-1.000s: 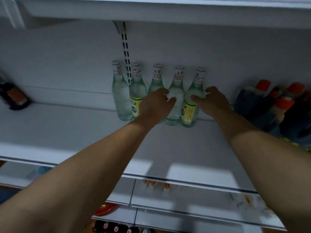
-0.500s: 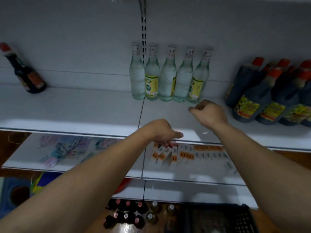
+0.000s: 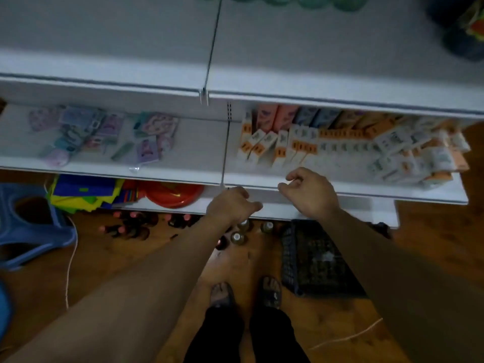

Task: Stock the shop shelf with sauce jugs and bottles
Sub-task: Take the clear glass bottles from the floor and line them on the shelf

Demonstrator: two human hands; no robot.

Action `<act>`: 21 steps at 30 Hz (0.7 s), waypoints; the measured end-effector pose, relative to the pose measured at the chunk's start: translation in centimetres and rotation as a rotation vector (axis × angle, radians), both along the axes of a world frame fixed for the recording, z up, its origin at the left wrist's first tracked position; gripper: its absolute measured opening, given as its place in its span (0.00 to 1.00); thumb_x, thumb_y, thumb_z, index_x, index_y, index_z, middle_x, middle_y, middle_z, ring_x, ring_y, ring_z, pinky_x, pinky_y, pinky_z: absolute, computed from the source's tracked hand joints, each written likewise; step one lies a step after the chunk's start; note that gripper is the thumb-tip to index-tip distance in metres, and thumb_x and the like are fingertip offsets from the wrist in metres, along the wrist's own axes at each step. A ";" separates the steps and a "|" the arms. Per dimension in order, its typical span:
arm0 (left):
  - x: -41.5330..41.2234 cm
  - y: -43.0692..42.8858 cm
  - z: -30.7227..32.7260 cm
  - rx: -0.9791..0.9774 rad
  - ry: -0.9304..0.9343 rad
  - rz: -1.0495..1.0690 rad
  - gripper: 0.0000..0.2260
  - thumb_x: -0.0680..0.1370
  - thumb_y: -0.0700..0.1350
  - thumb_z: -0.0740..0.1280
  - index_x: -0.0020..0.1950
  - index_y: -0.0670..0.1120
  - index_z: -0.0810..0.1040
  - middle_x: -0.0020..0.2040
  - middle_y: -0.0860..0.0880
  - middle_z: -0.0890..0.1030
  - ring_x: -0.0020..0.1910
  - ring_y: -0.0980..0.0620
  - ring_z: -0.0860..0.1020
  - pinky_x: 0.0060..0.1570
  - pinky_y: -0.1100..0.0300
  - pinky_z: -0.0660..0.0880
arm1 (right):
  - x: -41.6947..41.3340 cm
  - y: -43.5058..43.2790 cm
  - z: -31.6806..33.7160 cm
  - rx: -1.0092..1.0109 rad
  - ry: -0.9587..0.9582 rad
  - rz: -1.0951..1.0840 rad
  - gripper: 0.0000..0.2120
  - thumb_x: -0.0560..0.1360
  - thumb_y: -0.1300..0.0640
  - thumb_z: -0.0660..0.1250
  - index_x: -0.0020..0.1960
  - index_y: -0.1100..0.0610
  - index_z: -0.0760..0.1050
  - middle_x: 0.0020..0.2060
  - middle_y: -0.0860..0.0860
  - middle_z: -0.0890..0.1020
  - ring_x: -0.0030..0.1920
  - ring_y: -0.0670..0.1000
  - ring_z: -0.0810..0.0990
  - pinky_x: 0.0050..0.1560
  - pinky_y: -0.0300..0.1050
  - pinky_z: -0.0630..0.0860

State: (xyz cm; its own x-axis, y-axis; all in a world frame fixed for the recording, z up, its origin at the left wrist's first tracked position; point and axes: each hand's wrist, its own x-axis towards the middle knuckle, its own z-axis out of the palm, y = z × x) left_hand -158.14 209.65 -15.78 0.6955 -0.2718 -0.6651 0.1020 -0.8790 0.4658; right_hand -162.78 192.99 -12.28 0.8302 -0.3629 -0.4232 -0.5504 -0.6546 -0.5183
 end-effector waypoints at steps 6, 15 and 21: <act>-2.4 -1.2 -15.3 0.035 0.139 0.131 0.26 0.65 0.64 0.68 0.58 0.53 0.76 0.51 0.48 0.83 0.49 0.43 0.82 0.52 0.48 0.79 | -2.2 -1.7 -14.9 0.004 0.140 0.030 0.17 0.74 0.46 0.67 0.61 0.51 0.75 0.57 0.50 0.80 0.56 0.55 0.77 0.49 0.44 0.68; -5.4 -4.2 -35.4 0.116 0.131 0.079 0.28 0.71 0.62 0.66 0.69 0.55 0.70 0.59 0.51 0.79 0.60 0.47 0.76 0.59 0.53 0.74 | -5.8 -4.4 -35.5 -0.017 0.312 -0.003 0.06 0.75 0.49 0.62 0.47 0.50 0.74 0.40 0.49 0.76 0.42 0.54 0.75 0.39 0.43 0.68; -5.1 -7.4 -43.6 0.080 -0.003 0.049 0.26 0.75 0.52 0.67 0.72 0.52 0.66 0.67 0.49 0.75 0.64 0.44 0.74 0.61 0.53 0.72 | -6.7 -4.6 -45.5 0.008 0.227 -0.124 0.15 0.74 0.50 0.65 0.60 0.51 0.73 0.58 0.53 0.74 0.55 0.58 0.76 0.48 0.45 0.67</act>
